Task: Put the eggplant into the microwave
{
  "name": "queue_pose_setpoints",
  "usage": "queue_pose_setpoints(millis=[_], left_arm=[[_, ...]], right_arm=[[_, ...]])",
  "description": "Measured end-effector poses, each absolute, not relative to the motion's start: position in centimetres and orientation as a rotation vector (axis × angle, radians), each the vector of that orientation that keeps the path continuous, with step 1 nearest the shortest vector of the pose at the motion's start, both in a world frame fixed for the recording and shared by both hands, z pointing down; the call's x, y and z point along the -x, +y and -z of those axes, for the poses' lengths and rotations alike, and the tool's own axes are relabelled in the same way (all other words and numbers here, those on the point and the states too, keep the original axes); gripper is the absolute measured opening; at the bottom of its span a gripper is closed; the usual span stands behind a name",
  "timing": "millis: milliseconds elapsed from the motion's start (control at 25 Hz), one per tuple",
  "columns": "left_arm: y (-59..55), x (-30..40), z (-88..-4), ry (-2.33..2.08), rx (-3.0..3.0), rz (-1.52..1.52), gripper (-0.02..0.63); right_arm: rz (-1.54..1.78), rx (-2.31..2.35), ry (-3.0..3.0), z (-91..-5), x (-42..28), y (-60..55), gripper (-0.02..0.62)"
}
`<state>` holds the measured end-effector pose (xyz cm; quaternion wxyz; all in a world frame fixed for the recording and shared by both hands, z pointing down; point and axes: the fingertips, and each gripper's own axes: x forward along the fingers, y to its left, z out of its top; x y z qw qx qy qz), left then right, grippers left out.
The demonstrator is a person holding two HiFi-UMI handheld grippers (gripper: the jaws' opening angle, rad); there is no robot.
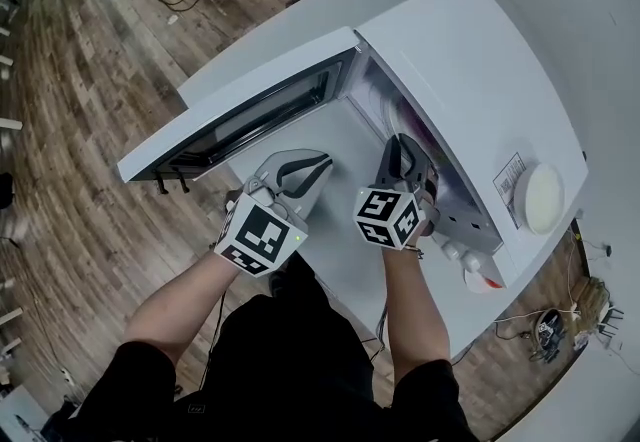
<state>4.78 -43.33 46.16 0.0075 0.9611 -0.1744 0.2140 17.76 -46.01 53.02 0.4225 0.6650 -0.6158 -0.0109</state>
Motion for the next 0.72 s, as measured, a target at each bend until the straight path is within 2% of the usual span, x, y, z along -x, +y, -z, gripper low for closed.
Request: queue_pose_setpoints(millis=[400,720], left_arm=[[-43.4,-4.8,-45.8,-0.554,-3.004,-0.683,0.028],[-42.3,-3.4,-44.2,-0.585,-2.974,-0.633,0.028]], right_arm=[[0.004,-1.722,-1.53,-52.8,-19.2,-46.2,0.041],[0.024,-1.765,-1.64,-49.8,-15.7,-44.0,0.041]])
